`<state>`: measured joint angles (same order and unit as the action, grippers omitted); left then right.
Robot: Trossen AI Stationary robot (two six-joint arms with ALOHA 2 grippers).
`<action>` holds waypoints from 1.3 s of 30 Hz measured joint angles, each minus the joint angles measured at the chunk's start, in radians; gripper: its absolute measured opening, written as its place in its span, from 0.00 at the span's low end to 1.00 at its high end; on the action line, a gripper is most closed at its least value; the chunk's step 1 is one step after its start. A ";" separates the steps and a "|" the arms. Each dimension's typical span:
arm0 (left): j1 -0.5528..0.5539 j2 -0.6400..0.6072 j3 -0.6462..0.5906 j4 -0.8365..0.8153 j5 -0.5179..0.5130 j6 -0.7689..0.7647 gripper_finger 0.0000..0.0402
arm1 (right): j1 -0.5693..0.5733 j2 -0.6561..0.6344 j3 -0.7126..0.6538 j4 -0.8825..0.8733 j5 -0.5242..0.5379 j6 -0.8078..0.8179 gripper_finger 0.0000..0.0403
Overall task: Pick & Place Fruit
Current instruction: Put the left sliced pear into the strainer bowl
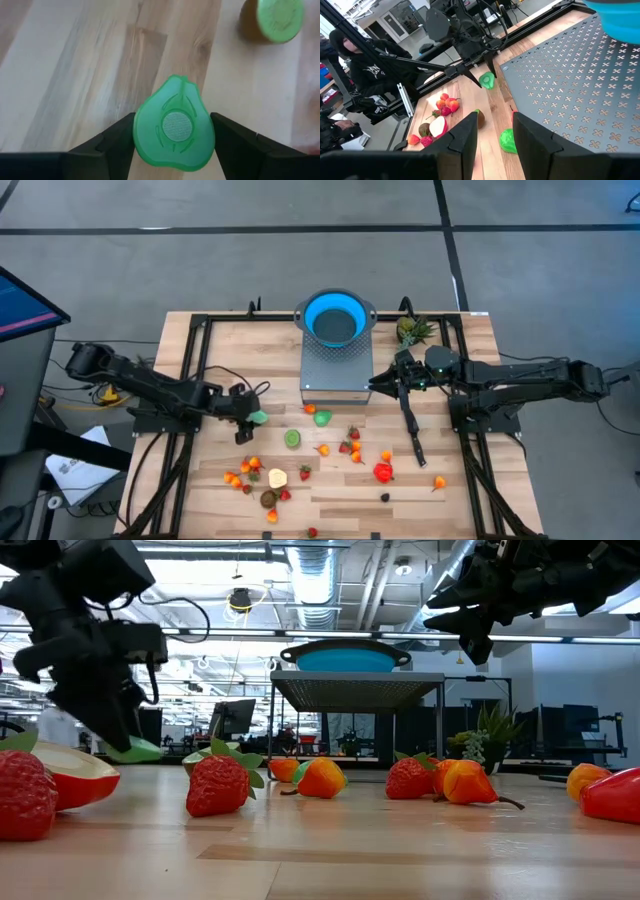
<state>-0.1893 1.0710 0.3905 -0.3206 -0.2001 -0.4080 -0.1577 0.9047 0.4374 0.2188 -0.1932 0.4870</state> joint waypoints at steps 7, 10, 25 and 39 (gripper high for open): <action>0.000 -0.076 0.045 0.013 -0.003 0.000 0.57 | 0.000 0.000 0.000 0.000 0.000 0.000 0.29; 0.000 -0.102 0.068 0.038 -0.005 0.000 0.56 | 0.000 0.000 0.000 0.000 0.000 0.000 0.29; 0.097 -0.113 0.184 0.124 -0.025 0.011 0.56 | 0.000 0.000 0.000 0.000 0.000 -0.001 0.29; 0.201 -0.113 0.364 0.148 -0.024 0.040 0.57 | 0.000 0.000 0.000 0.000 0.000 0.000 0.29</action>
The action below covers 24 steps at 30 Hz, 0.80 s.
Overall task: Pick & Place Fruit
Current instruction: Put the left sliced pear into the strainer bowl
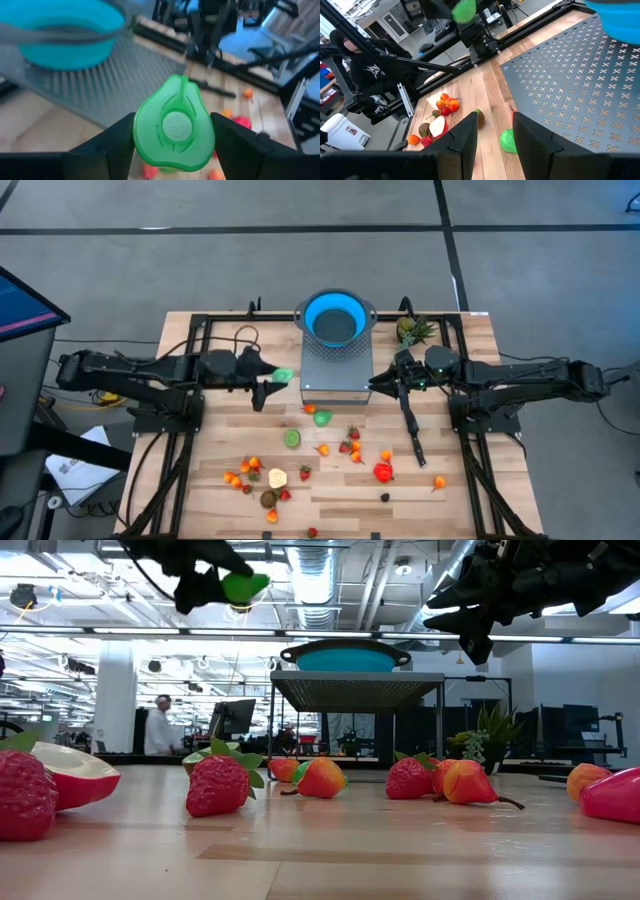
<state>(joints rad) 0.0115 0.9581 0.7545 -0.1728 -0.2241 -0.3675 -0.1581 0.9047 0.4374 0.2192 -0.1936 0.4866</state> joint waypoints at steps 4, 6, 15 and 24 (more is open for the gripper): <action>0.033 0.001 0.031 0.028 0.000 0.046 0.56 | -0.001 0.000 0.000 0.001 0.000 0.000 0.29; 0.051 0.012 0.044 0.062 0.002 0.065 0.56 | -0.001 0.000 0.000 0.002 0.000 0.000 0.29; 0.118 0.159 0.131 0.168 0.003 0.184 0.56 | -0.001 0.000 0.000 0.009 0.000 -0.023 0.29; 0.201 0.369 0.303 0.202 0.021 0.293 0.56 | -0.001 0.000 0.000 0.019 0.000 -0.052 0.29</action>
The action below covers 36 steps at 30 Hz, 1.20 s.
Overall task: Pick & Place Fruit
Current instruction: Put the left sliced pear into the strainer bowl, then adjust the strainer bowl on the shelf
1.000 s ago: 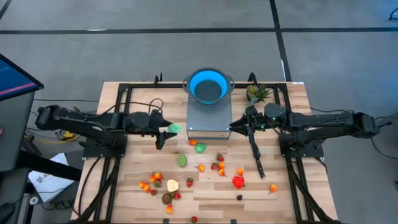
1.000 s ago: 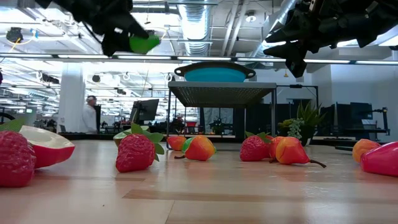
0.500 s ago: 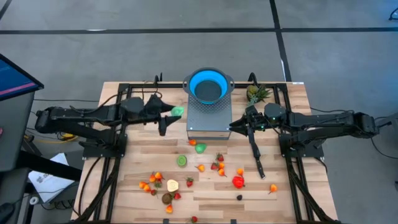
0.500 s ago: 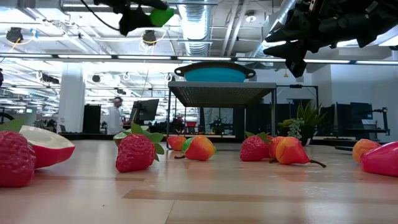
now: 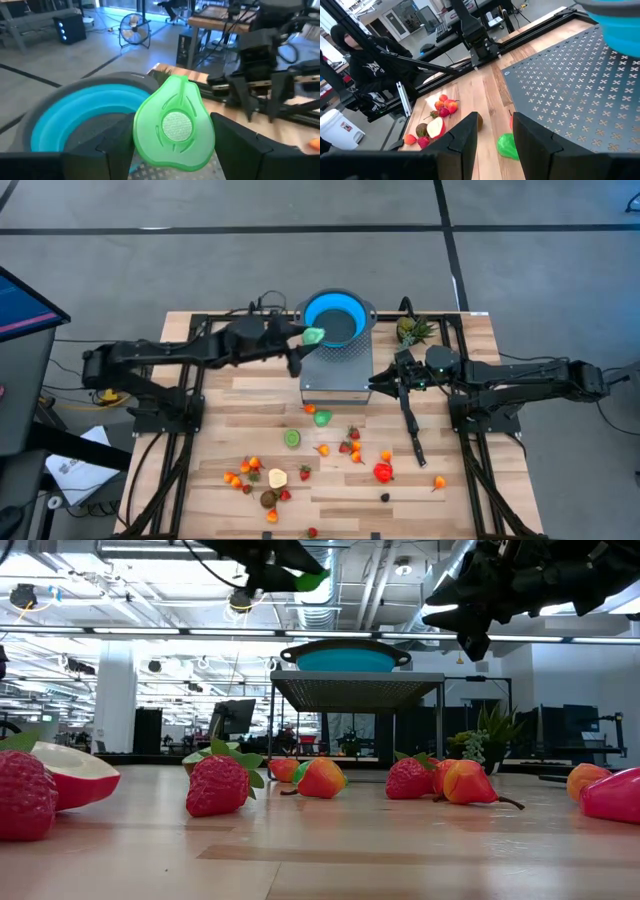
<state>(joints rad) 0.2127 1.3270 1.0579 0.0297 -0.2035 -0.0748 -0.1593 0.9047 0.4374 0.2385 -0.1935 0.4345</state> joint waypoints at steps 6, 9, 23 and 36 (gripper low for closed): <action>0.053 0.122 0.110 0.001 0.001 0.051 0.57 | 0.000 0.000 0.000 0.006 0.001 -0.015 0.29; 0.085 0.171 0.145 0.000 0.001 0.052 0.56 | 0.000 0.000 0.000 0.006 0.001 -0.016 0.29; 0.183 0.262 0.161 0.024 -0.002 0.052 0.58 | 0.000 0.000 0.000 0.005 0.003 -0.016 0.29; 0.183 0.263 0.160 0.026 0.000 0.049 0.68 | 0.000 0.000 0.000 0.006 0.003 -0.016 0.29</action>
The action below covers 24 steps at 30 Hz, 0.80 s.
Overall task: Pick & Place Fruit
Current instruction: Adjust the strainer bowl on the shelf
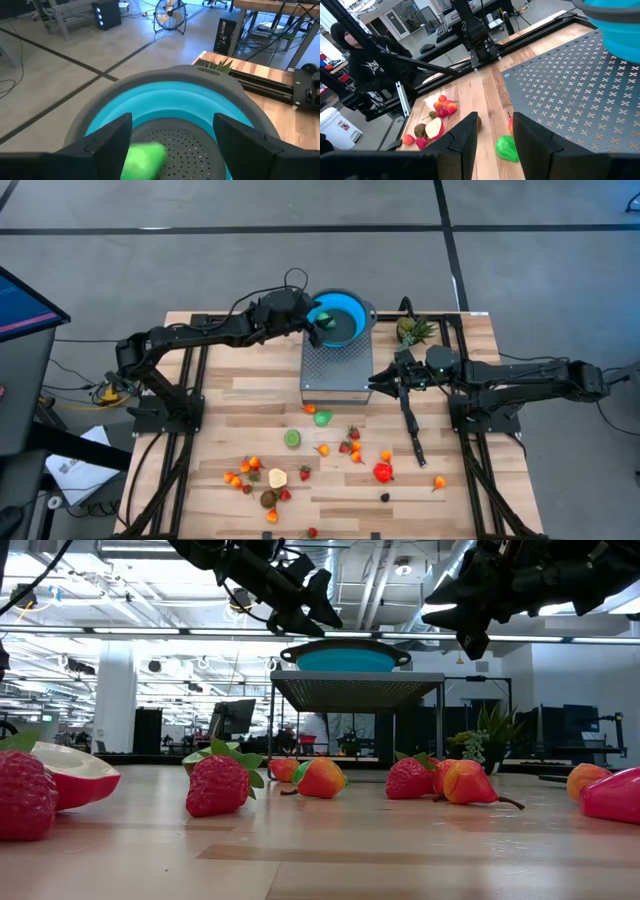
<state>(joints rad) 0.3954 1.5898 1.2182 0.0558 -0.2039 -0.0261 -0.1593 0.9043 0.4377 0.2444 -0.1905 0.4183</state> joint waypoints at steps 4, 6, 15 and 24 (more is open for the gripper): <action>0.000 -0.006 -0.001 0.004 0.005 0.000 0.64 | 0.000 -0.002 0.000 0.021 0.005 0.000 0.29; 0.000 -0.016 -0.001 0.007 0.018 0.000 0.61 | 0.000 -0.002 0.000 0.040 0.005 -0.001 0.29; -0.001 -0.078 -0.005 0.002 0.102 -0.012 0.31 | -0.028 -0.002 0.000 0.056 0.008 -0.010 0.29; -0.020 -0.148 -0.005 -0.037 0.266 -0.039 0.03 | -0.044 -0.002 0.076 0.020 0.005 -0.168 0.29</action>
<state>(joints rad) 0.3752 1.4420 1.2137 0.0190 0.0625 -0.0647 -0.2035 0.9021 0.5138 0.2639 -0.1852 0.2507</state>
